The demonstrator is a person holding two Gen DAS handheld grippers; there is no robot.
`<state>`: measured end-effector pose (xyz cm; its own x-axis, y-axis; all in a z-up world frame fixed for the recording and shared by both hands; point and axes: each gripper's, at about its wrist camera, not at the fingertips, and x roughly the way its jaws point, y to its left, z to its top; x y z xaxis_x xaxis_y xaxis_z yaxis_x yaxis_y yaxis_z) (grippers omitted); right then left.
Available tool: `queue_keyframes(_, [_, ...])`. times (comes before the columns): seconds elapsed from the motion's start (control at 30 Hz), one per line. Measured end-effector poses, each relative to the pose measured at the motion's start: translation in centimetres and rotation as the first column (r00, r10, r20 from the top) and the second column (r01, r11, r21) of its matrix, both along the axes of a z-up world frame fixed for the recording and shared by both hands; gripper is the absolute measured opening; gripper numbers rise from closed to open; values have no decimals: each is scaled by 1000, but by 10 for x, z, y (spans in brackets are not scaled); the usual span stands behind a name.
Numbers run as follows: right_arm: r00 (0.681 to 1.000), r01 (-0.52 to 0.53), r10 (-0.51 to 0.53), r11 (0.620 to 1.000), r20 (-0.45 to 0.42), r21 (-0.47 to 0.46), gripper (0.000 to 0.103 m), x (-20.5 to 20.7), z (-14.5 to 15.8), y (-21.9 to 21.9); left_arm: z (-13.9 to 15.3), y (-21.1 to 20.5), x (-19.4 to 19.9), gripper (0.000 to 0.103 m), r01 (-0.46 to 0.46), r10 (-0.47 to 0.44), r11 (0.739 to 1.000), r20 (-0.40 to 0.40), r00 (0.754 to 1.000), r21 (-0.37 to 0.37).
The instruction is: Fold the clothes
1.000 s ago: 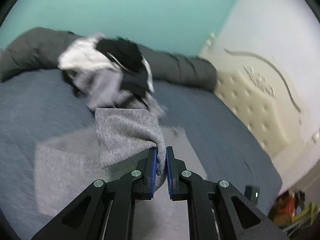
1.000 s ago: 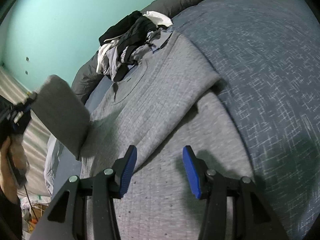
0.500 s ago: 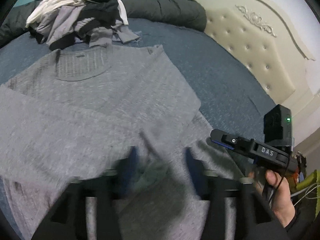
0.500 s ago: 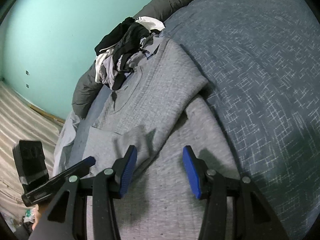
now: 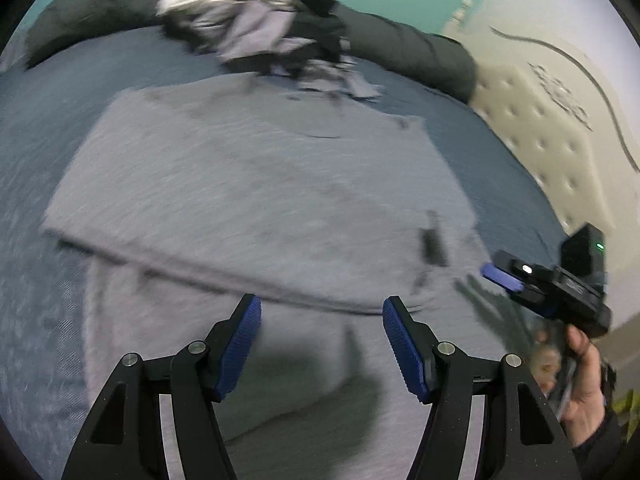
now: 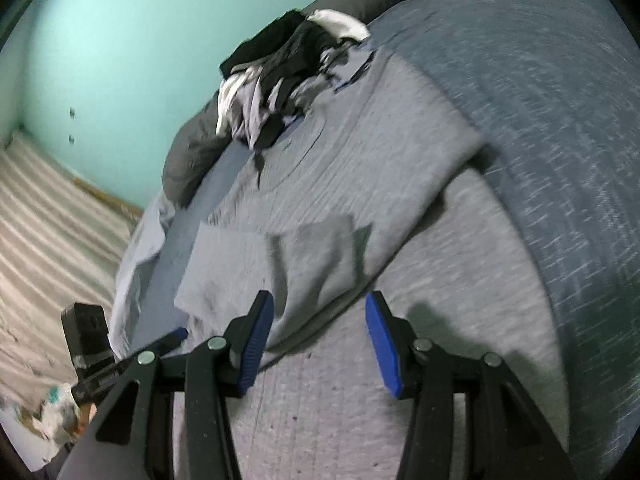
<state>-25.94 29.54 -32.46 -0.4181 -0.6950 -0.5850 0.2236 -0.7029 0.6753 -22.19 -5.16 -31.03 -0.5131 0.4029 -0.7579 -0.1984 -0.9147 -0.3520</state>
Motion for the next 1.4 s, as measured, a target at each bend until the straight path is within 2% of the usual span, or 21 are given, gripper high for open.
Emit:
queue_keyframes(0.1, [1000, -14, 14, 999, 5, 35, 49, 5, -1, -12, -7, -19, 12, 67, -68, 66, 996, -38, 997, -55])
queue_keyframes(0.3, [999, -20, 24, 995, -37, 103, 49, 12, 10, -35, -24, -51, 28, 67, -154, 155, 988, -40, 987, 6])
queue_keyframes(0.5, [995, -31, 50, 975, -82, 221, 49, 1, 30, -62, -38, -63, 38, 67, -160, 161, 986, -26, 987, 41])
queue_keyframes(0.6, [993, -36, 67, 952, -93, 304, 49, -13, 37, -78, -33, -63, 40, 67, -147, 148, 989, -42, 988, 36])
queue_keyframes(0.77, [996, -65, 87, 893, -29, 446, 49, -31, 21, -104, -30, -70, 43, 67, -151, 153, 987, -45, 987, 50])
queue_keyframes(0.8, [995, -71, 94, 883, -26, 464, 47, -31, 19, -106, -32, -73, 43, 67, -158, 160, 985, -36, 986, 68])
queue_keyframes(0.83, [994, -74, 101, 876, -31, 477, 34, -30, 17, -107, -32, -75, 44, 67, -163, 166, 983, -30, 986, 82])
queue_keyframes(0.87, [994, -69, 102, 865, -41, 498, 27, -29, 15, -107, -33, -77, 45, 67, -167, 170, 981, -24, 985, 94])
queue_keyframes(0.9, [994, -64, 99, 860, -43, 507, 16, -28, 14, -105, -33, -78, 45, 67, -170, 173, 980, -24, 985, 99])
queue_keyframes(0.93, [995, -62, 95, 861, -41, 504, 11, -26, 14, -103, -32, -79, 46, 67, -172, 176, 980, -29, 984, 100])
queue_keyframes(1.0, [996, -34, 68, 869, -51, 494, 6, -21, 18, -91, -28, -81, 46, 67, -175, 181, 979, -42, 983, 106])
queue_keyframes(1.17, [994, 0, 51, 878, -93, 478, 4, 14, 41, -60, -22, -89, 47, 67, -187, 195, 974, -55, 979, 126])
queue_keyframes(1.4, [998, -37, 13, 919, 64, 394, 4, 44, 11, -26, -21, -93, 49, 67, -196, 206, 969, -54, 977, 150])
